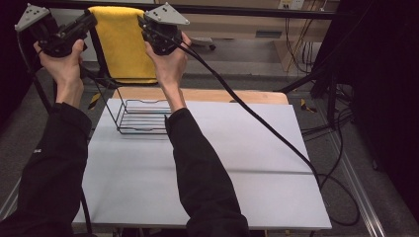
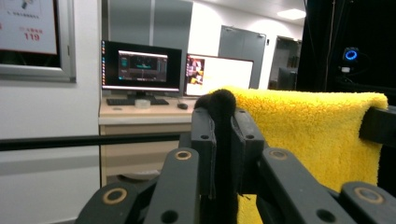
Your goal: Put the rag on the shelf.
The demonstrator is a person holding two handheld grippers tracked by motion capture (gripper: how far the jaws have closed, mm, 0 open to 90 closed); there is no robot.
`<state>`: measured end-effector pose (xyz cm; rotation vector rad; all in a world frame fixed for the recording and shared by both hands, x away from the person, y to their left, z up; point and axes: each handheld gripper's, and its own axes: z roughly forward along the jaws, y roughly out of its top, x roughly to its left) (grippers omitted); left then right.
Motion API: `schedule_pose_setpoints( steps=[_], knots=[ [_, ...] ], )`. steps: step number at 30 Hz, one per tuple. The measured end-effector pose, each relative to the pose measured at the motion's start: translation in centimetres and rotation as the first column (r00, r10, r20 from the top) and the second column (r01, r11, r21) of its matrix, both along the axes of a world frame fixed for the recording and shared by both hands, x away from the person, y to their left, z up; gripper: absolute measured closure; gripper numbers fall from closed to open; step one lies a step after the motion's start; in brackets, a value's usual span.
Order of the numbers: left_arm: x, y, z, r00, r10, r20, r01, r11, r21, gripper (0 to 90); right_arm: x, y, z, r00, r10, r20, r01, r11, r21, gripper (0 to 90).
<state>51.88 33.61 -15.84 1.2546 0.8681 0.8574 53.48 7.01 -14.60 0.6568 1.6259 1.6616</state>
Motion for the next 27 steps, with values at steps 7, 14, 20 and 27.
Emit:
schedule_pose_setpoints(
  steps=[7,14,20,27],
  knots=[
    [-1.4,0.2,-2.4,0.9993,-0.034,-0.018,0.034,0.9994,0.001,81.3,-0.8,-0.5,-1.6,0.999,0.016,-0.04,-0.018,0.999,-0.032,84.1],
    [-2.4,0.4,-3.6,0.998,-0.055,-0.031,0.055,0.9983,0.017,81.3,-1.6,-0.9,-3.1,0.9968,0.044,-0.067,-0.046,0.998,-0.038,84.0],
    [-3.3,0.7,-4.0,0.9969,-0.071,-0.032,0.072,0.9968,0.034,81.2,-2.3,-1.0,-3.8,0.9961,0.064,-0.061,-0.067,0.997,-0.047,84.0],
    [-4.0,0.9,-4.2,0.9964,-0.077,-0.034,0.079,0.9958,0.046,81.2,-2.7,-1.0,-3.9,0.9964,0.073,-0.043,-0.076,0.995,-0.064,83.9]
  ],
)
